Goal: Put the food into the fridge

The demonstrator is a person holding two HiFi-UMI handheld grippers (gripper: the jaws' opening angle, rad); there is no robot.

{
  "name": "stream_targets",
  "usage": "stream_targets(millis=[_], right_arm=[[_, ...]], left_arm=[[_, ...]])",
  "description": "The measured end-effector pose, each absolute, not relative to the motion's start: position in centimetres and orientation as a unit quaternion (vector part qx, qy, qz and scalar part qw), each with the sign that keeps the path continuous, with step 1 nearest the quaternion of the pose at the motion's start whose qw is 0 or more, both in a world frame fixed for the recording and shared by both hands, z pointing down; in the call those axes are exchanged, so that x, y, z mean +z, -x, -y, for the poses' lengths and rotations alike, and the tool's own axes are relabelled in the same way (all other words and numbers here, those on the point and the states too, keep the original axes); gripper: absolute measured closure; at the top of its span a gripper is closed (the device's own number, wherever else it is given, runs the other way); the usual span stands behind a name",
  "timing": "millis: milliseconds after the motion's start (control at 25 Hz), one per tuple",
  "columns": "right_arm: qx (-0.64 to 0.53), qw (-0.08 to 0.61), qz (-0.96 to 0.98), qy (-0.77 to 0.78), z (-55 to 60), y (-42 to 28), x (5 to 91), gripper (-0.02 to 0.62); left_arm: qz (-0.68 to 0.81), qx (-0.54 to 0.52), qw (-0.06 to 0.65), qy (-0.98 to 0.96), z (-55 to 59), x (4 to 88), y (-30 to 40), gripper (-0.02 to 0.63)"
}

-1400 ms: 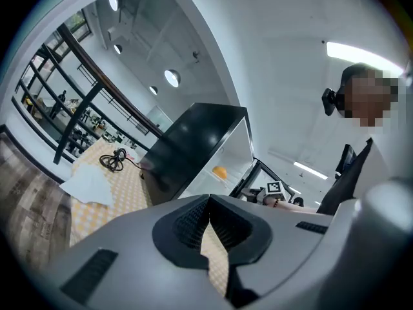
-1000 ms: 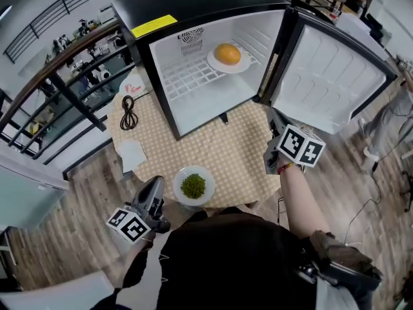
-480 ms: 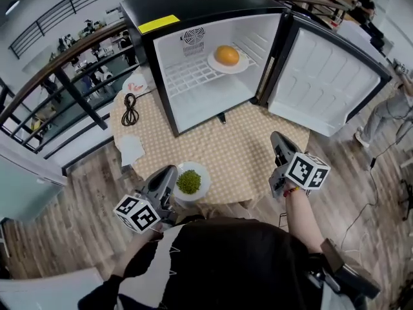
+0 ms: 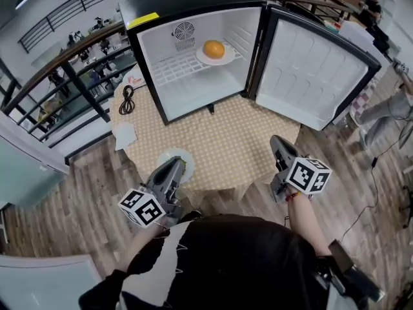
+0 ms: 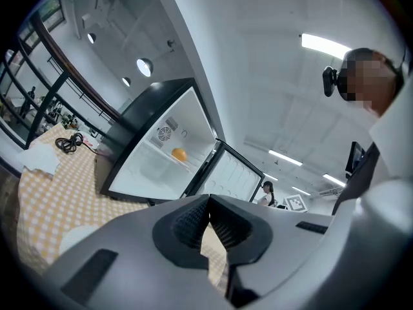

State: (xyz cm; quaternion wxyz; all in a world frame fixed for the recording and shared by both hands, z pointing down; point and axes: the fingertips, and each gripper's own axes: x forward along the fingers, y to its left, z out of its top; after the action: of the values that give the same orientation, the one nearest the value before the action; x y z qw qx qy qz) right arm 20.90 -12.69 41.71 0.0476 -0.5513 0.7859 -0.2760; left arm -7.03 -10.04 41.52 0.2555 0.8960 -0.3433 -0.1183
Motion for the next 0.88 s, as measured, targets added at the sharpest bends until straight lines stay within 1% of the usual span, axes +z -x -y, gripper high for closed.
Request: stream_targets(millis=[480, 880], right_arm=[[-0.284, 0.04, -0.807, 0.516, 5.2, -24.0, 43.0, 0.578], [-0.296, 0.018, -0.819, 0.491, -0.9, -25.8, 44.7, 0.577]], left_arm=[[0.34, -0.102, 0.244, -0.902, 1.4, 41.2, 0.1, 0.592], [0.361, -0.097, 0.259, -0.891, -5.7, 42.8, -2.7, 0.592]])
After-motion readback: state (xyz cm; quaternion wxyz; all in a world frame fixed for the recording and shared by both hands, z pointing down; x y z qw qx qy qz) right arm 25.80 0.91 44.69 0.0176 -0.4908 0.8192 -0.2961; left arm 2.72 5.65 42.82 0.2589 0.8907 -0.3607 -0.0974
